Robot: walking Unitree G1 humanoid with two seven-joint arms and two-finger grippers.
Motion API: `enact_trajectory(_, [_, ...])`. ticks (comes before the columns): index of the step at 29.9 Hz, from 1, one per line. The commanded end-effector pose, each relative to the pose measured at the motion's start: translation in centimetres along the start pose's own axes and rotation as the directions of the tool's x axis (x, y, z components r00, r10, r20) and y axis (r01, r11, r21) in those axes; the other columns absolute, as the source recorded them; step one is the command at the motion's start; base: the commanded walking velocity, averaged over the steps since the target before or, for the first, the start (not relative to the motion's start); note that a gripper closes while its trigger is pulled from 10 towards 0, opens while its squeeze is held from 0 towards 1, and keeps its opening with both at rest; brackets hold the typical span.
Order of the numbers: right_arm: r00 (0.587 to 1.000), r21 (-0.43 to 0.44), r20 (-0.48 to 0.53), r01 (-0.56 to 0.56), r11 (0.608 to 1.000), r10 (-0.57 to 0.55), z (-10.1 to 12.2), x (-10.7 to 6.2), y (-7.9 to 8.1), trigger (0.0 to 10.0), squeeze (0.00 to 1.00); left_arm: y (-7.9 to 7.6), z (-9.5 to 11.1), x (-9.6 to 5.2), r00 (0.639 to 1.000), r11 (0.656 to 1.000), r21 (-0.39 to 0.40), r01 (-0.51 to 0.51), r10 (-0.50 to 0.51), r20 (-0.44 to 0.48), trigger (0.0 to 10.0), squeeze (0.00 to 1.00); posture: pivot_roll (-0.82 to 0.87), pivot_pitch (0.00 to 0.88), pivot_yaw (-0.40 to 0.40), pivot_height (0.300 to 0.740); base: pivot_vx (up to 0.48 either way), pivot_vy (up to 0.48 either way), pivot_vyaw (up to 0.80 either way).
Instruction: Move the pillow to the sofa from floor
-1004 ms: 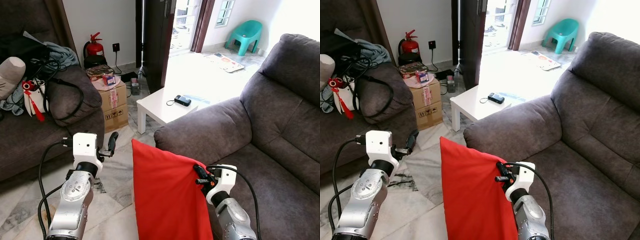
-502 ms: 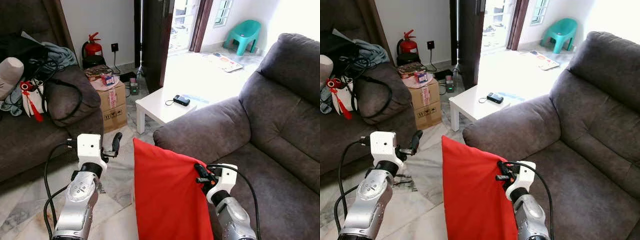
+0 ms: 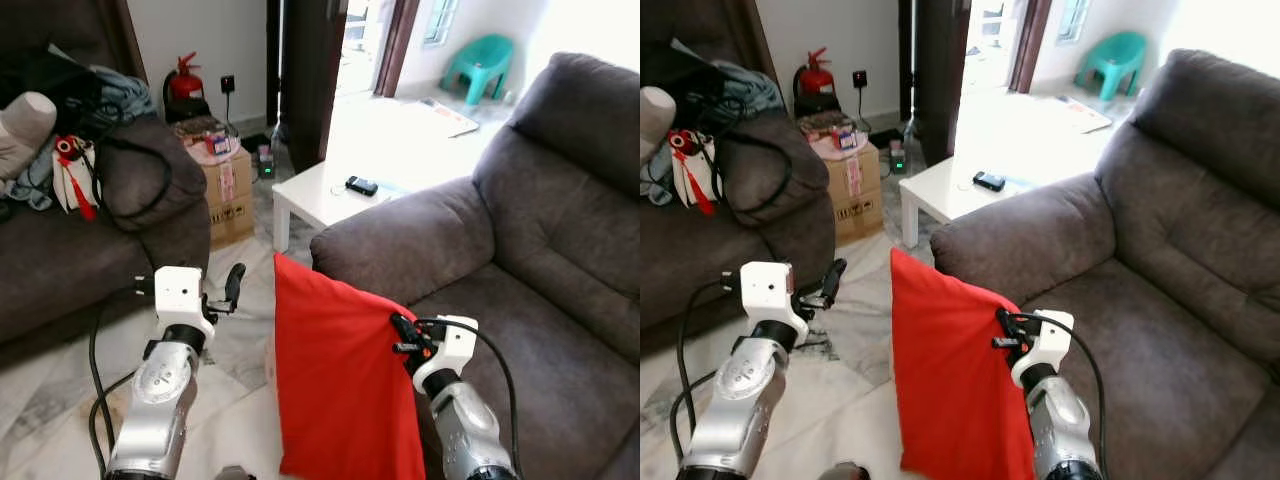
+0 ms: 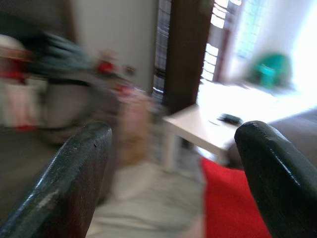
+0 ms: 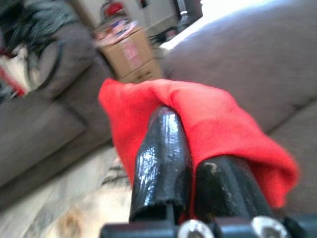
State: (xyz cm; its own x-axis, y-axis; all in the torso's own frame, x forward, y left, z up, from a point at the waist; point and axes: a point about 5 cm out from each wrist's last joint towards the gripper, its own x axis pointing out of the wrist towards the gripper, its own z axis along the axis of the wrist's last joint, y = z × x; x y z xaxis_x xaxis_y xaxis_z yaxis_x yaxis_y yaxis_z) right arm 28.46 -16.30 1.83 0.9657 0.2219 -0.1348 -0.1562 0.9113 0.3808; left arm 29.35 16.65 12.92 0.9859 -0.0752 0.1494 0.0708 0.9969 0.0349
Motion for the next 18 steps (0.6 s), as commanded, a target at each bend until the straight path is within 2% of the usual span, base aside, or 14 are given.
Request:
enact_trajectory(1, [0.990, -0.040, 0.136, -0.031, 0.999, 0.036, 2.82, 1.07, 0.62, 10.0, 0.00, 0.23, -1.36, -0.64, 0.998, 1.000, 0.014, -0.006, 0.006, -0.061, 10.0, 0.00, 0.13, 0.000, -0.111, 0.740, 0.000, 0.000, 0.00])
enact_trajectory(18, [0.992, -0.029, 0.117, -0.034, 0.999, 0.037, 2.47, 1.18, 0.68, 10.0, 0.00, 0.37, -1.22, -0.45, 0.998, 1.000, 0.018, -0.019, 0.020, -0.053, 10.0, 0.00, 0.13, 0.000, -0.114, 0.740, 0.000, 0.000, 0.00])
